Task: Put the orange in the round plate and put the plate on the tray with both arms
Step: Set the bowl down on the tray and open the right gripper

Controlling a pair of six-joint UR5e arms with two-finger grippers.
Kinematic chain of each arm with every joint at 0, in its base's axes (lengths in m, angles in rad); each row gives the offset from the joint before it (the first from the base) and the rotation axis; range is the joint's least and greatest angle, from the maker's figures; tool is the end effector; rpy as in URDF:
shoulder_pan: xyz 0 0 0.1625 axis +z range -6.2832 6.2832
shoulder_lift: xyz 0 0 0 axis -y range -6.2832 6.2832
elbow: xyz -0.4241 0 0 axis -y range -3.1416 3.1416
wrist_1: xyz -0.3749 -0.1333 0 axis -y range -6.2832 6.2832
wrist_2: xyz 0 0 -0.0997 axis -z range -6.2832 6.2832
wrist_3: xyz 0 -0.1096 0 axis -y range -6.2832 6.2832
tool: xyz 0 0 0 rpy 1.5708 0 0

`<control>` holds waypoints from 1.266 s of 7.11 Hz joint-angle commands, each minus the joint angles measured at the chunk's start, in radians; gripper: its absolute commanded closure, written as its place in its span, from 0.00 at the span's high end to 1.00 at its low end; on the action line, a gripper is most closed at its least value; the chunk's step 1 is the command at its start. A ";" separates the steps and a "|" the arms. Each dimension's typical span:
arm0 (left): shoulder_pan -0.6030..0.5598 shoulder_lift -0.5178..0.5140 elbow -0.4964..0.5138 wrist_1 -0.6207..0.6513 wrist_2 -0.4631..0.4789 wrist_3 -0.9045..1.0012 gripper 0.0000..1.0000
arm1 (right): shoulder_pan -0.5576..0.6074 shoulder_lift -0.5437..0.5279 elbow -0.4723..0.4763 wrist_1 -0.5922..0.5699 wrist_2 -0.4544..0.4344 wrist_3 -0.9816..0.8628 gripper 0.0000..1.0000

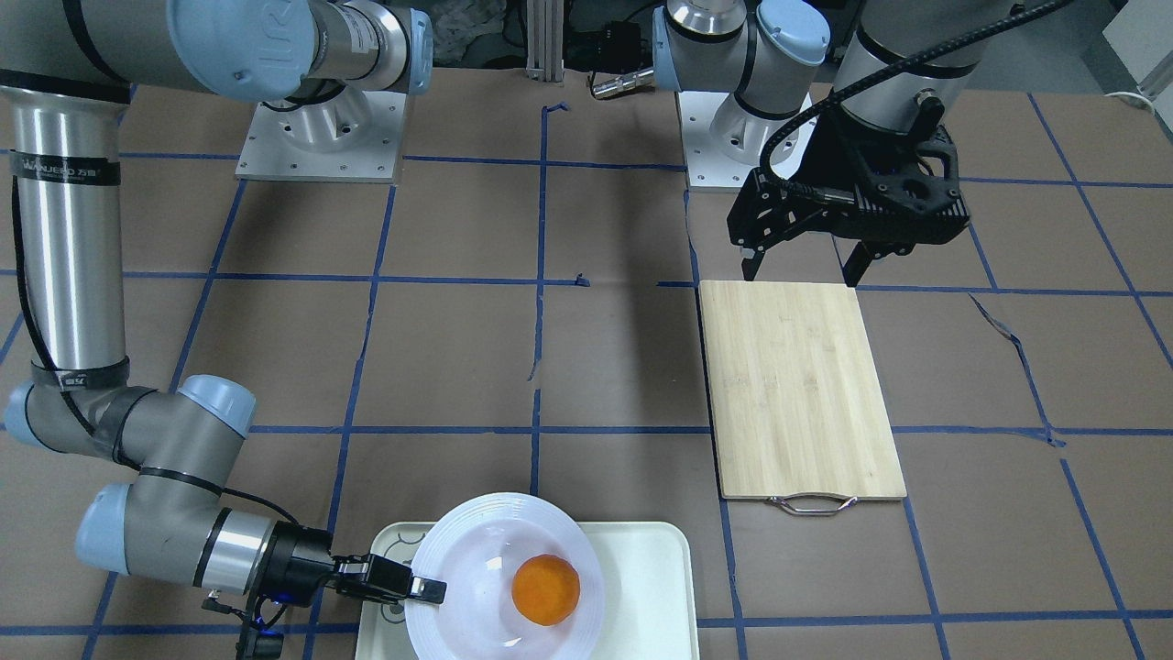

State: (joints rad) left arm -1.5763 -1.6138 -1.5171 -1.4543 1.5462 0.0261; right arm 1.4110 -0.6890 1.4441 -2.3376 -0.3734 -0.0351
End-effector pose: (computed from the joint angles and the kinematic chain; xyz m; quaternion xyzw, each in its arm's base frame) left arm -0.1388 -0.5051 0.4942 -0.0165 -0.9978 0.0637 0.0116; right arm 0.1209 -0.7290 0.1364 0.0482 0.8247 -0.0596 0.5604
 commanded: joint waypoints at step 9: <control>0.001 0.000 0.000 0.000 0.000 0.000 1.00 | 0.011 -0.436 -0.044 0.414 -0.760 0.047 1.00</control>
State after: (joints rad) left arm -1.5754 -1.6137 -1.5171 -1.4542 1.5462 0.0266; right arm 1.4152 -1.0216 1.4005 -2.0769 -0.9807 0.0027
